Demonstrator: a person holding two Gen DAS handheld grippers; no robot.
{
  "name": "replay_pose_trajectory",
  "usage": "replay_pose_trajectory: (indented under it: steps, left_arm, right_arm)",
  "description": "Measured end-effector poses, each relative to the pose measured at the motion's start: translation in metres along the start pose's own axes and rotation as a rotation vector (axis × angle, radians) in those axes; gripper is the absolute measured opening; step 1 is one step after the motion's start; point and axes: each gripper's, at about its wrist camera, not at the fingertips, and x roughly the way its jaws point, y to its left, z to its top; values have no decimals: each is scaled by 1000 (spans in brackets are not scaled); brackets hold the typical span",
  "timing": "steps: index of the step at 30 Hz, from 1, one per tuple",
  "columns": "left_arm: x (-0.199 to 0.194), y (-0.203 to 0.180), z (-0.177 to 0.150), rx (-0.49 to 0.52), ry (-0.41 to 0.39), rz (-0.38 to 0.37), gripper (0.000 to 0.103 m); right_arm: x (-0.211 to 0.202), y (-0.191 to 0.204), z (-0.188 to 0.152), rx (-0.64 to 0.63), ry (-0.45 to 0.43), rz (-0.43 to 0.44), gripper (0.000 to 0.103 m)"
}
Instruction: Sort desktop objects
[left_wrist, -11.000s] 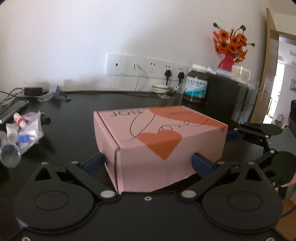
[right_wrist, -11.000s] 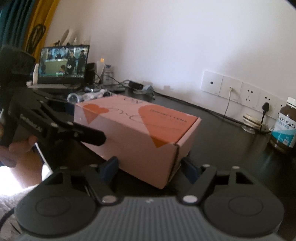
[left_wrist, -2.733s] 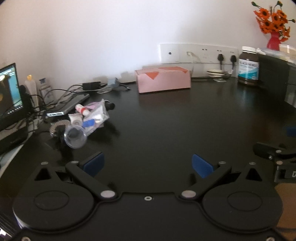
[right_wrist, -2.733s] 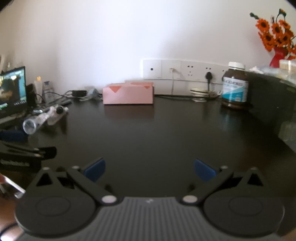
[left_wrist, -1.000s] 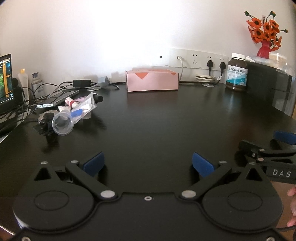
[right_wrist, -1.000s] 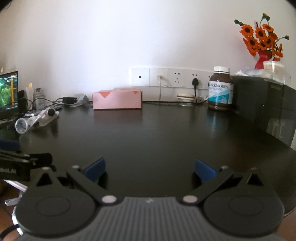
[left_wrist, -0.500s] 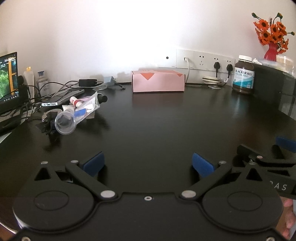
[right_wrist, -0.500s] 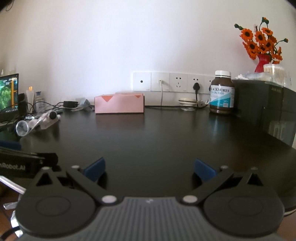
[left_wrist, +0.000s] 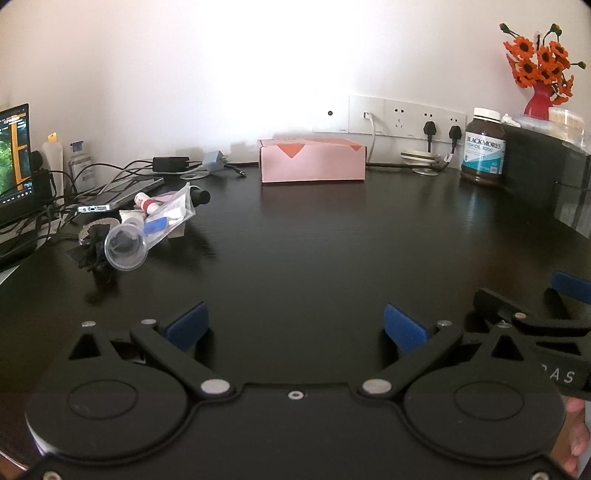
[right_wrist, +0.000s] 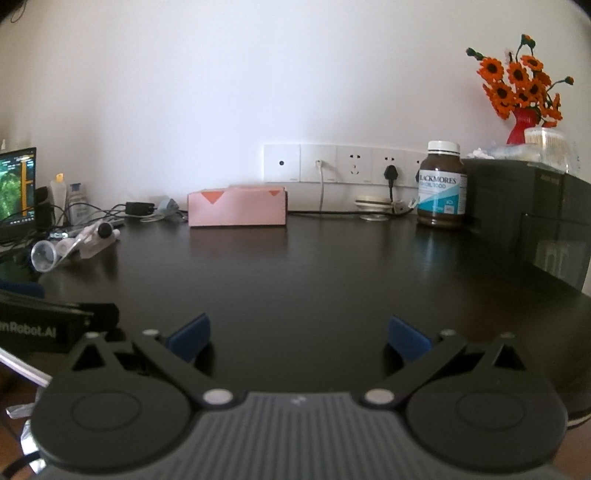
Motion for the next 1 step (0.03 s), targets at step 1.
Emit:
replay_pose_trajectory:
  steps: [1]
  left_arm:
    - [0,0,0,0,-1,-1,103]
  right_arm:
    - [0,0,0,0,0,0,102]
